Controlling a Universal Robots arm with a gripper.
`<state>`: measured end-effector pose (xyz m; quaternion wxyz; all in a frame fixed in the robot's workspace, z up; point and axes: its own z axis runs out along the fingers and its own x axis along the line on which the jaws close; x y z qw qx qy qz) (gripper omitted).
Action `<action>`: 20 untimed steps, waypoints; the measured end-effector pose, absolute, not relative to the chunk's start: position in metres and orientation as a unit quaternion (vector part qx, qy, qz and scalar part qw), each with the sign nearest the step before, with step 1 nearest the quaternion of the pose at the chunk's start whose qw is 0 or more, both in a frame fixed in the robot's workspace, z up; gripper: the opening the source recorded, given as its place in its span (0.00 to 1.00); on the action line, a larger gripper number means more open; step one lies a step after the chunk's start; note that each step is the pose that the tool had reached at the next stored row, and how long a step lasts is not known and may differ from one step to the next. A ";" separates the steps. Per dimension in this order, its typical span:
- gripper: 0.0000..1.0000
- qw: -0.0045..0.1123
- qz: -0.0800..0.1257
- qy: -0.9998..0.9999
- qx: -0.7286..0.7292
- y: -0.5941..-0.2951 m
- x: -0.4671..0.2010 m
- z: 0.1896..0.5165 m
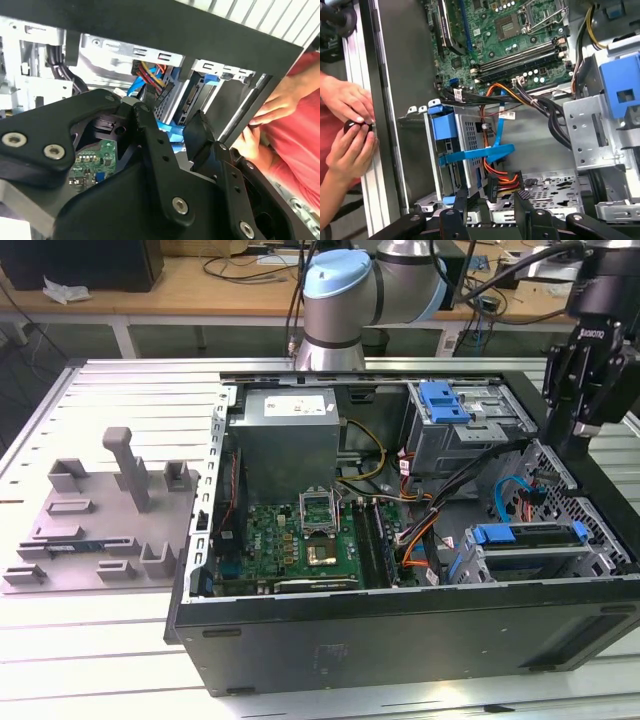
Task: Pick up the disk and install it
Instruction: 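Insert the first disk wire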
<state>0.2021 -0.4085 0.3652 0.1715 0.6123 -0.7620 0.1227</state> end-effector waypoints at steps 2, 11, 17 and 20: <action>0.50 0.176 0.126 -0.764 0.608 -0.409 0.202 0.364; 0.29 0.183 0.132 -0.768 0.600 -0.409 0.202 0.355; 0.29 0.185 0.131 -0.770 0.597 -0.408 0.202 0.348; 0.29 0.185 0.131 -0.770 0.597 -0.408 0.202 0.345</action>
